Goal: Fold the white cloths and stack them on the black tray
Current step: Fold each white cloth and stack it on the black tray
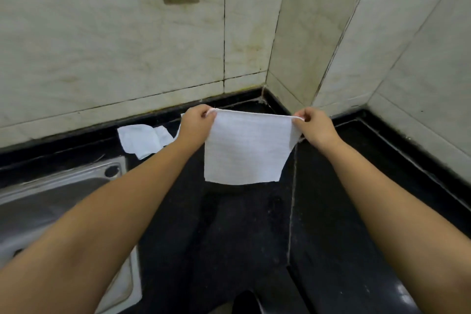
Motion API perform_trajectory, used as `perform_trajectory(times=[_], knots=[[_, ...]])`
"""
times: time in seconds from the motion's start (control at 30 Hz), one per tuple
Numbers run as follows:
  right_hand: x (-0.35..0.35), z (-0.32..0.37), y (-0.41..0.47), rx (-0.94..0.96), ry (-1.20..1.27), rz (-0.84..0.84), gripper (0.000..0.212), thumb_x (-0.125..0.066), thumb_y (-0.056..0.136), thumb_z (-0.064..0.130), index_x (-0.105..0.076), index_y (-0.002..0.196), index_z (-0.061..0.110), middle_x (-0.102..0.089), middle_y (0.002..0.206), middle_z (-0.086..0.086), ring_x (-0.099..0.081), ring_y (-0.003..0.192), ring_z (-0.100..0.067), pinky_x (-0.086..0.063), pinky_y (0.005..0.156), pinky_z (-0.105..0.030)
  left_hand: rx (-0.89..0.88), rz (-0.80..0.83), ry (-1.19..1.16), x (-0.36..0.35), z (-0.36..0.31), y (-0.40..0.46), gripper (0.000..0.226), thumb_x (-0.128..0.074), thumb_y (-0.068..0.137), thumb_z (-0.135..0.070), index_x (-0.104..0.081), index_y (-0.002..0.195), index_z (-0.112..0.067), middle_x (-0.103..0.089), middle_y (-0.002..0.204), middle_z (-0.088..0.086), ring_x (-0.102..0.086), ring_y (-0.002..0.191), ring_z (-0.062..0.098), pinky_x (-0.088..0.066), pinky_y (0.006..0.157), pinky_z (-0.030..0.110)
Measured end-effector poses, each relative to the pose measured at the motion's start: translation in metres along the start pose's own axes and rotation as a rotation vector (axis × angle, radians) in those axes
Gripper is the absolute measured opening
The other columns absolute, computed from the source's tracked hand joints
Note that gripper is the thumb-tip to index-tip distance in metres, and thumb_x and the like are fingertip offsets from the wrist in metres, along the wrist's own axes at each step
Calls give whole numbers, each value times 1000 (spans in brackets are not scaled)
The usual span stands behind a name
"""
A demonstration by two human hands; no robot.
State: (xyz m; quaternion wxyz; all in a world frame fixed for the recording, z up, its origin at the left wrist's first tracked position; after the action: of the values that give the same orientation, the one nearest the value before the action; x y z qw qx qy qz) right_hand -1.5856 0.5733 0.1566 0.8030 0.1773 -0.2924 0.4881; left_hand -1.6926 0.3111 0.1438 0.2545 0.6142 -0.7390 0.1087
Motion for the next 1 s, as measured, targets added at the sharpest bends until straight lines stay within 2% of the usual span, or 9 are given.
perform_trajectory(times=[0.13, 0.23, 0.3, 0.4, 0.63, 0.73, 0.8, 0.87, 1.0], knots=[[13, 26, -17, 59, 108, -68, 10, -53, 94, 23, -56, 94, 13, -50, 77, 3, -49, 68, -13, -44, 55, -25, 76, 13, -266, 18, 4, -8, 21, -52, 92, -22, -62, 83, -6, -57, 76, 7, -53, 74, 17, -44, 70, 31], [12, 10, -36, 40, 207, 7, 12, -59, 92, 22, -62, 92, 11, -58, 81, -1, -52, 71, -12, -45, 64, -25, 129, 162, -419, 13, 16, -34, 21, -52, 94, -19, -59, 79, -7, -60, 81, 8, -58, 81, 18, -51, 80, 34], [1, -17, -55, -13, 273, 89, 9, -61, 90, 20, -64, 83, 16, -60, 82, -2, -54, 78, -13, -46, 73, -27, 164, 281, -418, -1, 33, -63, 20, -53, 94, -18, -59, 81, -5, -56, 84, 9, -56, 85, 17, -51, 83, 33], [-24, -66, -96, -108, 270, 226, 15, -62, 89, 16, -64, 75, 19, -58, 70, 1, -50, 68, -11, -41, 65, -22, 272, 438, -415, -28, 70, -115, 17, -56, 93, -15, -65, 80, -10, -62, 81, 0, -58, 82, 12, -51, 80, 26], [-77, -151, -172, -373, 175, 522, 9, -61, 90, 16, -67, 88, 10, -69, 83, -7, -65, 77, -15, -53, 76, -26, 494, 656, -135, -61, 146, -202, 18, -60, 90, -25, -69, 83, -11, -67, 80, 1, -61, 77, 13, -49, 75, 27], [-82, -151, -157, -379, 165, 460, 10, -59, 91, 14, -66, 90, 7, -69, 86, -9, -65, 81, -18, -53, 73, -23, 504, 575, -120, -63, 151, -194, 23, -60, 90, -26, -67, 87, -3, -66, 80, 3, -60, 76, 14, -49, 73, 27], [-81, -153, -132, -364, 97, 337, 12, -60, 91, 17, -66, 93, 6, -69, 94, -14, -65, 87, -24, -53, 78, -31, 468, 459, -59, -60, 148, -177, 20, -58, 91, -24, -64, 76, -12, -62, 74, 0, -58, 73, 13, -45, 65, 24], [-84, -151, -109, -351, 22, 245, 11, -59, 91, 18, -65, 91, 9, -67, 94, -13, -62, 86, -23, -49, 73, -28, 414, 347, 32, -60, 144, -157, 22, -57, 91, -23, -59, 70, -17, -57, 70, -1, -53, 70, 14, -40, 61, 25], [-98, -151, -77, -330, -103, 203, 7, -53, 93, 19, -60, 93, 16, -60, 90, 0, -56, 81, -13, -43, 63, -23, 404, 195, 217, -67, 150, -133, 20, -54, 92, -28, -61, 83, -11, -59, 78, 3, -58, 78, 20, -46, 76, 36]])
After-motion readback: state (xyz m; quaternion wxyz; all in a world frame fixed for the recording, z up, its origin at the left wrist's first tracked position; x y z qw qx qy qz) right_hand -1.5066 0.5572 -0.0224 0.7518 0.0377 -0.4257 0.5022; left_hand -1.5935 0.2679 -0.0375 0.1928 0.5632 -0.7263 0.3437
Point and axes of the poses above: each hand's wrist, its own y-axis towards the middle knuckle, its own x-axis out of the back of the hand, z = x × y, the point moved 9 cm from there along y, towards the middle knuckle
